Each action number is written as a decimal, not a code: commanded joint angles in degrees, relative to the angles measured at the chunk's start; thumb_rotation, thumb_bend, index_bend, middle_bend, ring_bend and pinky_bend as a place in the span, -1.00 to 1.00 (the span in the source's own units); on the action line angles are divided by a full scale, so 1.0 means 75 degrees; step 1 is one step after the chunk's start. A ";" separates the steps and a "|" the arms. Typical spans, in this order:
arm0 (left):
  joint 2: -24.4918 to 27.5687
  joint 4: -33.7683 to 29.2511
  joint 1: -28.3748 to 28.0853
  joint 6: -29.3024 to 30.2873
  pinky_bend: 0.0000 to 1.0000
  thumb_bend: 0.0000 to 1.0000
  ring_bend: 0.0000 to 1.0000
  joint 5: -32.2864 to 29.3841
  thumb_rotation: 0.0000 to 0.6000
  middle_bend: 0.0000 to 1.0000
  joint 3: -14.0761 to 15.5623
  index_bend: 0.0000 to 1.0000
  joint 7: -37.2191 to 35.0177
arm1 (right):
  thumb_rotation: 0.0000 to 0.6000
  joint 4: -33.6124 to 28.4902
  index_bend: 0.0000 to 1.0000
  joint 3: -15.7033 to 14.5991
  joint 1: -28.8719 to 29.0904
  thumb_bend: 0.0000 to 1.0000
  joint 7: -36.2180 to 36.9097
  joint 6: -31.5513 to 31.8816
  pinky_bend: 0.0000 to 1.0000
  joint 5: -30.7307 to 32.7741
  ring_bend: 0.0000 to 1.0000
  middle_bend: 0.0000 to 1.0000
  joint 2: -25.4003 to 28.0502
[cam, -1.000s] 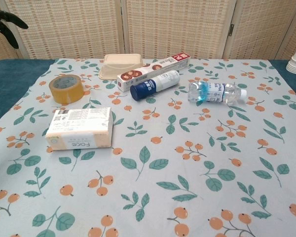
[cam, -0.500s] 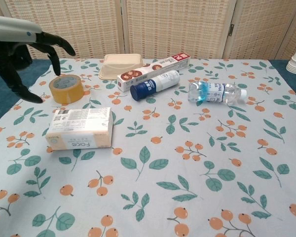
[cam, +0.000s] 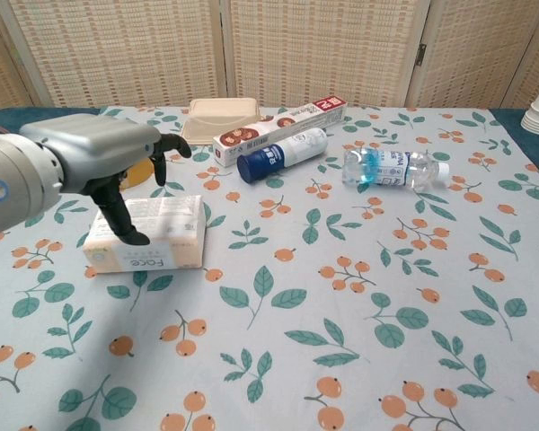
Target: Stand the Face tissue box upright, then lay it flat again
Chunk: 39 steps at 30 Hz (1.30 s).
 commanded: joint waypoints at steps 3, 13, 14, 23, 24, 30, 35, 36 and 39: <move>-0.0122 0.0240 -0.0106 -0.0080 0.83 -0.70 0.74 -0.0058 1.00 -0.57 0.0016 -0.81 0.0240 | 1.00 0.0008 -0.52 0.0005 -0.0015 -0.86 0.0014 0.0001 -0.81 -0.0008 -0.91 -0.62 0.0009; -0.0404 0.0855 -0.0319 -0.0608 0.83 -0.70 0.75 -0.0475 1.00 -0.73 -0.0089 -0.95 0.0656 | 1.00 0.0051 -0.52 0.0025 0.0032 -0.86 -0.0117 -0.0095 -0.81 0.0167 -0.91 -0.61 -0.0049; -0.0443 0.0951 -0.0329 -0.0653 0.83 -0.70 0.75 -0.0472 1.00 -0.74 -0.0078 -0.95 0.0670 | 1.00 0.0056 -0.52 0.0031 0.0035 -0.86 -0.0119 -0.0097 -0.81 0.0186 -0.91 -0.62 -0.0042; -0.0793 0.1419 -0.0458 -0.0815 0.84 -0.70 0.76 -0.0643 1.00 -0.75 -0.0380 -0.94 0.0711 | 1.00 0.0115 -0.52 0.0076 0.0062 -0.86 -0.0159 -0.0093 -0.81 0.0291 -0.91 -0.62 -0.0095; -0.0833 0.1443 -0.0490 -0.0819 0.85 -0.70 0.76 -0.0692 1.00 -0.75 -0.0439 -0.93 0.0742 | 1.00 0.0118 -0.52 0.0079 0.0059 -0.86 -0.0160 -0.0083 -0.81 0.0295 -0.91 -0.62 -0.0096; -0.1062 0.1456 -0.0762 -0.0681 0.86 -0.70 0.77 -0.1218 1.00 -0.73 -0.0857 -0.94 0.1164 | 1.00 0.0137 -0.52 0.0117 0.0052 -0.86 -0.0106 -0.0046 -0.81 0.0326 -0.91 -0.62 -0.0077; -0.1291 0.1818 -0.0850 -0.0731 0.87 -0.70 0.78 -0.1281 1.00 -0.71 -0.0915 -0.93 0.1152 | 1.00 0.0123 -0.52 0.0139 0.0022 -0.86 0.0012 -0.0024 -0.81 0.0249 -0.91 -0.62 -0.0029; -0.1321 0.1884 -0.0849 -0.0750 0.87 -0.70 0.78 -0.1317 1.00 -0.70 -0.0908 -0.92 0.1150 | 1.00 0.0130 -0.52 0.0143 0.0017 -0.86 0.0045 -0.0025 -0.81 0.0235 -0.91 -0.62 -0.0020; -0.1389 0.2058 -0.0844 -0.0788 0.87 -0.70 0.78 -0.1405 1.00 -0.70 -0.0894 -0.91 0.1156 | 1.00 0.0171 -0.52 0.0152 0.0006 -0.86 0.0111 -0.0038 -0.81 0.0204 -0.91 -0.62 0.0005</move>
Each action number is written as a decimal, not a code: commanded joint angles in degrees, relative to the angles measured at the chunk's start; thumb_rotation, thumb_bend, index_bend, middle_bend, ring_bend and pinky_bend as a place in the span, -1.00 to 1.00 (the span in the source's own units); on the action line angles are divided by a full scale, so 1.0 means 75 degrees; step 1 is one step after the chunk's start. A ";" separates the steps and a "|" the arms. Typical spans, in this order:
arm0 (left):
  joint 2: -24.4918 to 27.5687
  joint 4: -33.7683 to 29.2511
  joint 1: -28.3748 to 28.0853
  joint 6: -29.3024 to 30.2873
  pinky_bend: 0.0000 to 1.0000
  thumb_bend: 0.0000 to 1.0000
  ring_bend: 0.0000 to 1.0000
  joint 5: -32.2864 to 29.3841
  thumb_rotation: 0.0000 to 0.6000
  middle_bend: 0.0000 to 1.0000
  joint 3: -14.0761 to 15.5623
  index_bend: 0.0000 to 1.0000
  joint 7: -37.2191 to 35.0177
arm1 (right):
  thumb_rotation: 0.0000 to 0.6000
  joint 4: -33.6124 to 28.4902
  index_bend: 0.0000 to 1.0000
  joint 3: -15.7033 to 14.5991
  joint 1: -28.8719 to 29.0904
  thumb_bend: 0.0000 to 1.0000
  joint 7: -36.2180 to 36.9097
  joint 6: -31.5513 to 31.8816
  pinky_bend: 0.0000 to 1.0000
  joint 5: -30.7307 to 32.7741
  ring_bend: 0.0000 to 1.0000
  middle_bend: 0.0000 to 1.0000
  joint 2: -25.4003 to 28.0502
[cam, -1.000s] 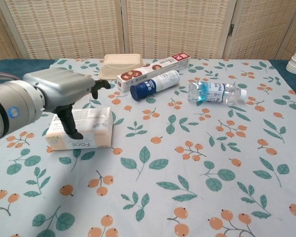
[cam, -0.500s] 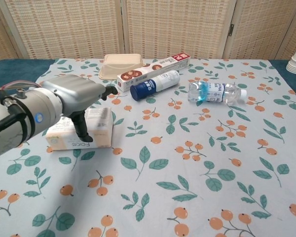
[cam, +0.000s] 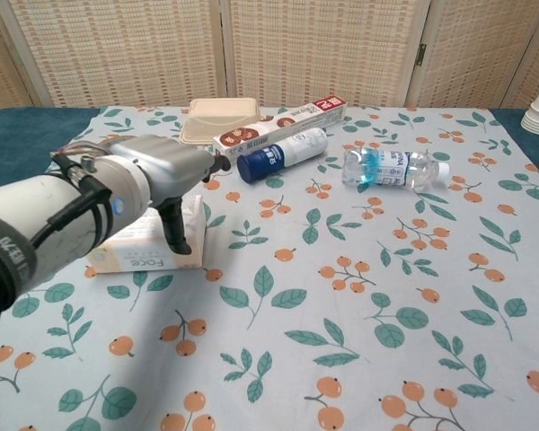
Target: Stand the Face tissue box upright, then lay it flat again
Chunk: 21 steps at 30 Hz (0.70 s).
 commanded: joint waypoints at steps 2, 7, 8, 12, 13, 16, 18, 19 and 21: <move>-0.0095 0.0191 0.0009 -0.0054 0.87 -0.70 0.79 -0.0124 1.00 -0.70 0.0005 -0.91 -0.0018 | 1.00 0.0040 -0.52 0.0022 -0.0007 -0.86 0.0061 -0.0011 -0.81 -0.0010 -0.91 -0.62 0.0027; -0.0103 0.0414 0.0003 -0.0145 0.88 -0.70 0.79 -0.0194 1.00 -0.69 -0.0035 -0.91 -0.0021 | 1.00 0.0045 -0.52 0.0042 -0.0011 -0.86 0.0075 -0.0001 -0.81 -0.0007 -0.91 -0.62 0.0030; -0.0098 0.0454 -0.0003 -0.0146 0.88 -0.70 0.79 -0.0236 1.00 -0.68 -0.0042 -0.91 0.0016 | 1.00 0.0049 -0.52 0.0047 -0.0015 -0.86 0.0073 0.0010 -0.81 -0.0025 -0.91 -0.62 0.0019; -0.0096 0.0586 -0.0019 -0.0178 0.88 -0.70 0.80 -0.0467 1.00 -0.66 -0.0132 -0.89 0.0105 | 1.00 0.0101 -0.52 0.0038 -0.0015 -0.86 0.0034 -0.0005 -0.81 -0.0027 -0.91 -0.61 -0.0050; -0.0092 0.0598 -0.0016 -0.0195 0.89 -0.70 0.80 -0.0494 1.00 -0.65 -0.0140 -0.88 0.0104 | 1.00 0.0111 -0.52 0.0038 -0.0009 -0.86 0.0021 -0.0018 -0.81 -0.0013 -0.91 -0.62 -0.0061; -0.0103 0.0658 0.0015 -0.0220 0.91 -0.70 0.82 -0.0435 1.00 -0.61 -0.0065 -0.80 0.0063 | 1.00 0.0130 -0.52 0.0051 0.0011 -0.86 -0.0010 -0.0030 -0.81 0.0047 -0.91 -0.61 -0.0088; -0.0125 0.0733 0.0044 -0.0242 0.93 -0.70 0.84 -0.0459 1.00 -0.58 -0.0012 -0.78 0.0061 | 1.00 0.0137 -0.52 0.0056 0.0012 -0.86 -0.0030 -0.0017 -0.81 0.0067 -0.91 -0.61 -0.0103; -0.0135 0.0763 0.0061 -0.0269 0.93 -0.70 0.85 -0.0486 1.00 -0.57 -0.0003 -0.77 0.0045 | 1.00 0.0140 -0.52 0.0056 0.0011 -0.86 -0.0037 -0.0012 -0.81 0.0069 -0.91 -0.61 -0.0109; -0.0152 0.0836 0.0101 -0.0324 0.94 -0.70 0.86 -0.0513 1.00 -0.55 0.0031 -0.74 0.0004 | 1.00 0.0139 -0.52 0.0061 0.0015 -0.86 -0.0050 -0.0010 -0.81 0.0084 -0.91 -0.61 -0.0115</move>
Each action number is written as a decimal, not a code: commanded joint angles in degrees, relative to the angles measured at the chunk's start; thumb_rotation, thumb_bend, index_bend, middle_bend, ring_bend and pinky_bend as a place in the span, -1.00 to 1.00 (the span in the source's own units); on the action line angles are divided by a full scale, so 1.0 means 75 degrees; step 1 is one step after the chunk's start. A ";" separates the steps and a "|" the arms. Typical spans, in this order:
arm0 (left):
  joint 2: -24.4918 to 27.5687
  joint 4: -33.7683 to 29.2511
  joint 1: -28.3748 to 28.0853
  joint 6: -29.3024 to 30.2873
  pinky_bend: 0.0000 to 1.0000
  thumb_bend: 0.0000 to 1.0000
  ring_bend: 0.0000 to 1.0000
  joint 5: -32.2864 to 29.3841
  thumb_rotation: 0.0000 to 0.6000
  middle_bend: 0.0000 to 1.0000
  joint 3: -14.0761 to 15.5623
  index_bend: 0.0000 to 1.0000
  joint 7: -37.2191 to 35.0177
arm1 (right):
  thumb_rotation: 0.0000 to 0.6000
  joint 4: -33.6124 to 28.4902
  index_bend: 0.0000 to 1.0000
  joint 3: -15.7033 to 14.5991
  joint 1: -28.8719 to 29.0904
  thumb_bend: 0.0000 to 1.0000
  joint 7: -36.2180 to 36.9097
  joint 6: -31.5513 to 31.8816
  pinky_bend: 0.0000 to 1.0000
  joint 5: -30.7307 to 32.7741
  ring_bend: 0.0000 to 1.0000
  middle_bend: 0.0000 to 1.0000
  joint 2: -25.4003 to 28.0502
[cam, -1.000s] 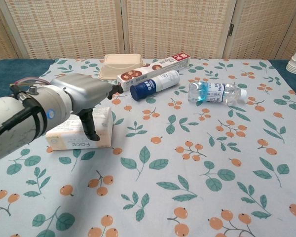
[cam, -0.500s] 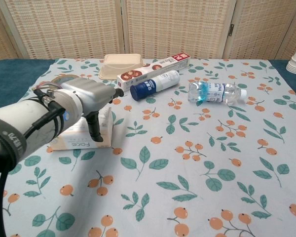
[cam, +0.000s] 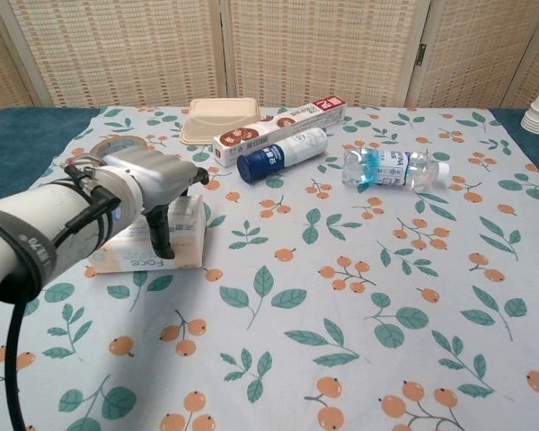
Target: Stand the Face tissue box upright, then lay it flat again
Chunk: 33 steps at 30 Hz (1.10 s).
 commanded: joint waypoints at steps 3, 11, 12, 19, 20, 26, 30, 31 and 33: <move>-0.0037 0.0147 0.0089 -0.0070 0.96 -0.70 0.88 0.0099 1.00 -0.50 0.0134 -0.63 -0.0106 | 1.00 0.0014 -0.52 0.0008 0.0012 -0.86 -0.0019 -0.0007 -0.81 0.0049 -0.91 -0.61 -0.0010; -0.0073 0.0228 0.0207 0.0059 1.00 -0.53 1.00 0.0927 1.00 0.09 0.0303 -0.12 -0.0456 | 1.00 0.0031 -0.52 0.0018 0.0029 -0.86 -0.0046 -0.0016 -0.81 0.0097 -0.91 -0.62 -0.0033; -0.0043 0.0176 0.0213 0.0077 1.00 -0.52 1.00 0.1038 1.00 0.12 0.0290 -0.09 -0.0499 | 1.00 0.0034 -0.52 0.0020 0.0029 -0.86 -0.0044 -0.0012 -0.81 0.0105 -0.91 -0.61 -0.0033; 0.0335 -0.0549 0.0345 0.0074 1.00 -0.49 1.00 0.2298 1.00 0.28 -0.0298 0.05 -0.1794 | 1.00 0.0040 -0.52 0.0019 0.0039 -0.86 -0.0069 -0.0021 -0.81 0.0113 -0.91 -0.62 -0.0045; 0.0355 -0.0625 0.0452 0.0000 1.00 -0.49 1.00 0.2510 1.00 0.28 -0.0434 0.05 -0.2322 | 1.00 0.0037 -0.52 0.0016 0.0039 -0.86 -0.0077 -0.0023 -0.81 0.0110 -0.91 -0.61 -0.0049; 0.0497 -0.0540 0.1428 -0.0469 1.00 -0.50 1.00 0.3412 1.00 0.26 -0.1178 0.02 -0.5989 | 1.00 0.0040 -0.52 0.0006 0.0026 -0.86 -0.0112 0.0010 -0.81 0.0115 -0.91 -0.61 -0.0064; 0.0446 -0.0047 0.1963 -0.0223 1.00 -0.50 1.00 0.4310 1.00 0.24 -0.1200 -0.01 -0.7624 | 1.00 0.0072 -0.52 -0.0007 0.0051 -0.86 -0.0198 -0.0019 -0.81 0.0175 -0.91 -0.62 -0.0120; 0.0418 0.0022 0.2067 -0.0144 1.00 -0.50 1.00 0.4410 1.00 0.23 -0.1245 -0.02 -0.7921 | 1.00 0.0082 -0.52 -0.0015 0.0062 -0.86 -0.0233 -0.0035 -0.81 0.0197 -0.91 -0.62 -0.0143; 0.0338 0.0174 0.2292 0.0038 1.00 -0.50 1.00 0.4657 1.00 0.21 -0.1356 -0.03 -0.8624 | 1.00 0.0098 -0.52 -0.0039 0.0091 -0.86 -0.0351 -0.0066 -0.81 0.0255 -0.91 -0.62 -0.0194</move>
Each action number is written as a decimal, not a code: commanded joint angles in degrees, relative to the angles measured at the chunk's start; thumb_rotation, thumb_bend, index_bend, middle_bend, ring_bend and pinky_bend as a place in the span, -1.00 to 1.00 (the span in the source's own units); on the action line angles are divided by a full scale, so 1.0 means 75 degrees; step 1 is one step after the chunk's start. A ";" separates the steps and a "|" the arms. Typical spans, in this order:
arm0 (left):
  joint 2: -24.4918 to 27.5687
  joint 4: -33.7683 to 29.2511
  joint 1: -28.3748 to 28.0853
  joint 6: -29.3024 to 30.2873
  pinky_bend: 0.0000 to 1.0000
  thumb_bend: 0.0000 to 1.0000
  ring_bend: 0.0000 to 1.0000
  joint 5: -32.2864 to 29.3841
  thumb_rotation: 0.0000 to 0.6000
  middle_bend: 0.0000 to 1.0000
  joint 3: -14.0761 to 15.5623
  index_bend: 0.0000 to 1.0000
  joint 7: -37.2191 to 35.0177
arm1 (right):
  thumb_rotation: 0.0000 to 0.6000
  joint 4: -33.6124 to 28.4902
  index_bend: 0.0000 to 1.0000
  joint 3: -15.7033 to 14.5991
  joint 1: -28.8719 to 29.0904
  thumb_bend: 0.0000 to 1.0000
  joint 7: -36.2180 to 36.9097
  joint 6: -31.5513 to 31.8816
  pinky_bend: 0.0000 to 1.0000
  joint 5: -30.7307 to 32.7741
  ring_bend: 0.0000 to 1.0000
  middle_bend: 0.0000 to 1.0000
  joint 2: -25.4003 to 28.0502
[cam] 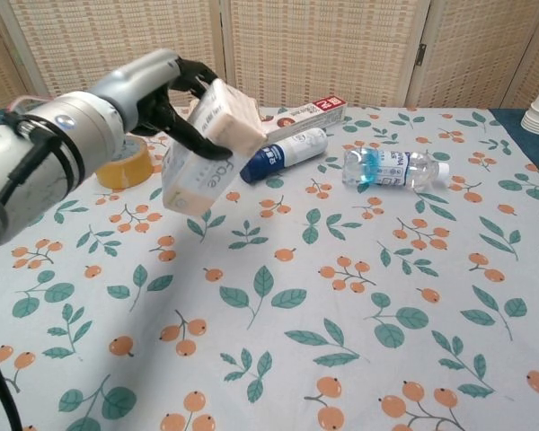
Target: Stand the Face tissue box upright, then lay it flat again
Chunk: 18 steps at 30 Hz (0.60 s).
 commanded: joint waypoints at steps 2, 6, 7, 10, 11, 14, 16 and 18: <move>-0.0125 0.0635 0.1105 0.0405 1.00 -0.50 1.00 0.1290 1.00 0.20 -0.0489 -0.05 -0.2623 | 1.00 0.0021 -0.52 -0.0040 0.0051 -0.86 -0.0227 -0.0024 -0.81 0.0104 -0.91 -0.62 -0.0107; -0.0252 0.0995 0.1481 0.0533 1.00 -0.50 1.00 0.1392 1.00 0.17 -0.0457 -0.08 -0.3342 | 1.00 0.0040 -0.52 -0.0070 0.0075 -0.86 -0.0426 0.0016 -0.81 0.0215 -0.91 -0.62 -0.0224; -0.0270 0.1091 0.1548 0.0545 1.00 -0.51 1.00 0.1453 1.00 0.16 -0.0409 -0.09 -0.3443 | 1.00 0.0045 -0.52 -0.0074 0.0084 -0.86 -0.0468 0.0022 -0.81 0.0251 -0.91 -0.62 -0.0250; -0.0319 0.1348 0.1754 0.0610 1.00 -0.52 1.00 0.1663 1.00 0.14 -0.0309 -0.11 -0.3780 | 1.00 0.0065 -0.52 -0.0093 0.0125 -0.86 -0.0618 0.0029 -0.81 0.0362 -0.91 -0.62 -0.0349; -0.0336 0.1408 0.1820 0.0616 1.00 -0.52 1.00 0.1680 1.00 0.14 -0.0325 -0.11 -0.3893 | 1.00 0.0078 -0.52 -0.0104 0.0142 -0.86 -0.0678 0.0025 -0.81 0.0402 -0.91 -0.62 -0.0395; -0.0396 0.1582 0.1953 0.0614 1.00 -0.53 1.00 0.1672 1.00 0.13 -0.0371 -0.12 -0.4062 | 1.00 0.0117 -0.52 -0.0147 0.0197 -0.86 -0.0843 -0.0015 -0.81 0.0524 -0.91 -0.62 -0.0511; -0.0447 0.1729 0.2038 0.0601 1.00 -0.53 1.00 0.1694 1.00 0.12 -0.0333 -0.12 -0.4149 | 1.00 0.0127 -0.52 -0.0165 0.0228 -0.86 -0.0916 -0.0032 -0.81 0.0583 -0.91 -0.62 -0.0568; -0.0524 0.1892 0.2135 0.0531 1.00 -0.53 1.00 0.1640 1.00 0.12 -0.0288 -0.12 -0.4210 | 1.00 0.0145 -0.52 -0.0174 0.0252 -0.86 -0.0969 -0.0021 -0.81 0.0635 -0.91 -0.62 -0.0616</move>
